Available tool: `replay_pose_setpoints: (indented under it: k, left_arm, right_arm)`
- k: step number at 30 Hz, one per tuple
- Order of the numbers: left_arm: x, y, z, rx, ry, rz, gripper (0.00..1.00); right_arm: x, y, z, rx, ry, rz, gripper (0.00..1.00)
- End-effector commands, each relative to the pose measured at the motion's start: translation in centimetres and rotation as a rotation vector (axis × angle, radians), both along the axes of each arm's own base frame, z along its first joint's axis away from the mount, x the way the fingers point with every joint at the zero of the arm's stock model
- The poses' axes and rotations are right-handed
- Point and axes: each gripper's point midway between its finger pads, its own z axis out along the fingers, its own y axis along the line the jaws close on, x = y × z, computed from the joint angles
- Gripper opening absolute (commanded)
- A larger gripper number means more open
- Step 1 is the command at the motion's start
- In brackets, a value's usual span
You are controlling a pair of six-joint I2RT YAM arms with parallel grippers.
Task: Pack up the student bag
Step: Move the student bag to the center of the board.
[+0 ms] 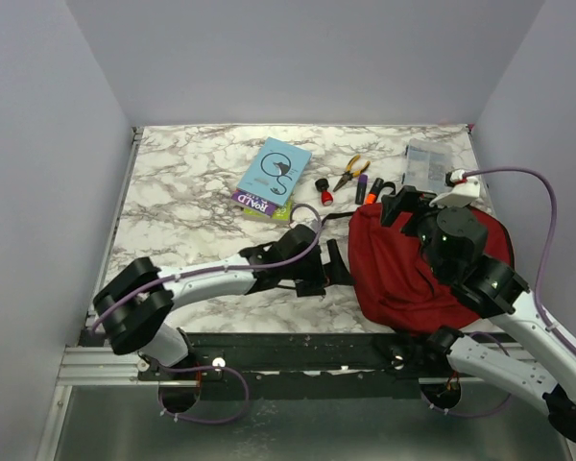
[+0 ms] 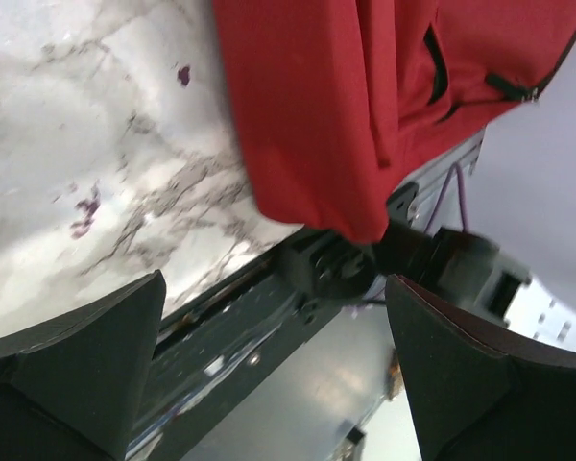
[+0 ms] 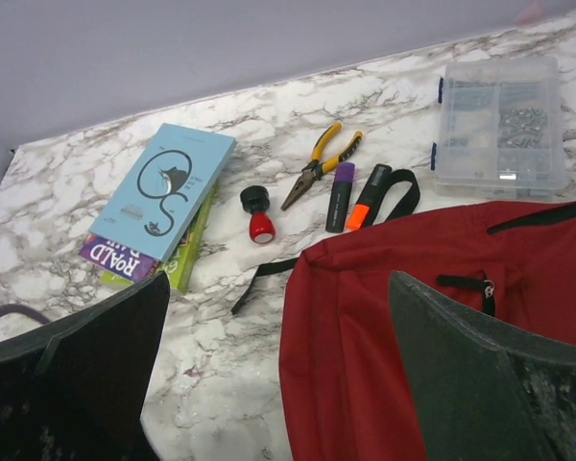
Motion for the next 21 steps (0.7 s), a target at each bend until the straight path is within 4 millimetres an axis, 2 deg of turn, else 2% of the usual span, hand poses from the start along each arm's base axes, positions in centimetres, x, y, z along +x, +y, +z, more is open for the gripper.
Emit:
replay_pose_setpoints:
  k: [1, 6, 10, 11, 13, 17, 19, 21]
  left_arm:
    - [1.7, -4.5, 0.2, -0.05, 0.104, 0.091, 0.99]
    - [1.7, -7.7, -0.5, -0.046, 0.133, 0.049, 0.98]
    - [2.3, -8.7, -2.3, 0.028, 0.14, 0.04, 0.98]
    - [2.6, -8.7, -2.7, 0.05, 0.131, 0.044, 0.95]
    - [2.9, -8.6, -3.7, 0.086, 0.127, 0.047, 0.84]
    - [3.0, -8.6, -4.0, 0.119, 0.09, -0.004, 0.56]
    - [3.4, -8.0, -4.1, 0.152, 0.071, -0.013, 0.37]
    - [4.1, -7.0, -4.1, 0.173, 0.036, -0.005, 0.25]
  right_arm:
    - [-0.4, -0.7, -0.8, -0.005, 0.015, -0.015, 1.0]
    - [-0.4, -1.3, -0.9, -0.032, 0.01, -0.036, 1.0]
    - [-0.2, -1.1, -1.1, -0.038, 0.011, -0.036, 1.0]
    - [-0.2, -1.0, -1.1, -0.035, 0.012, -0.032, 1.0]
    - [-0.2, -0.8, -1.4, -0.029, 0.019, -0.024, 1.0]
    - [-0.2, -0.7, -2.3, -0.038, 0.036, -0.025, 1.0]
    - [0.0, -0.7, -2.6, -0.045, 0.033, -0.032, 1.0]
    - [0.2, -0.5, -2.8, -0.047, 0.041, -0.03, 1.0]
